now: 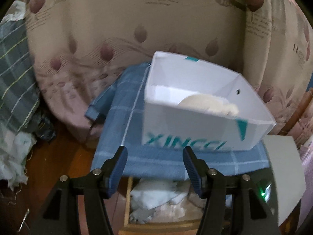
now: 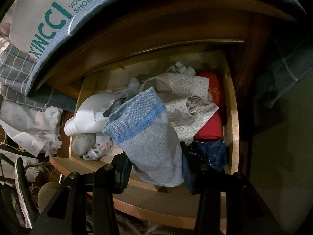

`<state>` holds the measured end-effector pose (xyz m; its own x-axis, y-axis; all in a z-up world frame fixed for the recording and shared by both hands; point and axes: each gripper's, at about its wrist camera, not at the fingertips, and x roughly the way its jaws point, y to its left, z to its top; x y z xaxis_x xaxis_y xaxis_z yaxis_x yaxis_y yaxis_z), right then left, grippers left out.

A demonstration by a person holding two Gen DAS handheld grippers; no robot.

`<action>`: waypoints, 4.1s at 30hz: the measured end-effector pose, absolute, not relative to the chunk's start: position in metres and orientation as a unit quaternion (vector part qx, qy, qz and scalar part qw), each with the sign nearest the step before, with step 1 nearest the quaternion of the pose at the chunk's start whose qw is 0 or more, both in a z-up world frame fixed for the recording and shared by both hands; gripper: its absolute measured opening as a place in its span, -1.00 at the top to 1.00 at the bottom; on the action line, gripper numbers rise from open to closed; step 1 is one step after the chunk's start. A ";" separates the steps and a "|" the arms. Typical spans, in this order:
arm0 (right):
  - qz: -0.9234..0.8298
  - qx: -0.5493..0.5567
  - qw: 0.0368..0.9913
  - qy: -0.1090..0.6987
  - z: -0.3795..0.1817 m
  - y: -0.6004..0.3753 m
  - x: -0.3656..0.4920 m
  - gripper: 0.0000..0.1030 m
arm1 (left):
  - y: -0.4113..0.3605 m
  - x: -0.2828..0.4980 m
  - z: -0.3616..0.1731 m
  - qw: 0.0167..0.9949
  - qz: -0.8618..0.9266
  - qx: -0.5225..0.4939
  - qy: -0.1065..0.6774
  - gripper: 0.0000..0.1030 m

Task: Take underwear out of drawer
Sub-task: 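Grasp the light blue sock with the right tool and lift it, then lower the blue sock into the white box and open the right tool, then reach the right tool into the drawer and grasp the navy floral underwear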

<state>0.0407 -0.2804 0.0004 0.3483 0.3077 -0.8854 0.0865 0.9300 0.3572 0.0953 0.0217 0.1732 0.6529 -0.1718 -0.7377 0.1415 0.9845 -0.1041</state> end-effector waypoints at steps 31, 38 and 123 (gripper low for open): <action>0.109 0.135 0.889 0.424 0.200 -0.285 0.027 0.18 | 0.035 0.031 0.028 0.901 0.030 -0.005 0.433 -0.19; 0.088 0.091 0.921 0.368 0.286 -0.287 0.068 0.18 | 0.046 0.028 0.034 0.907 0.040 -0.029 0.417 -0.19; 0.022 -0.046 0.608 0.793 -0.093 -0.256 0.092 -0.30 | 0.067 0.038 0.020 0.891 0.034 -0.085 0.444 -0.19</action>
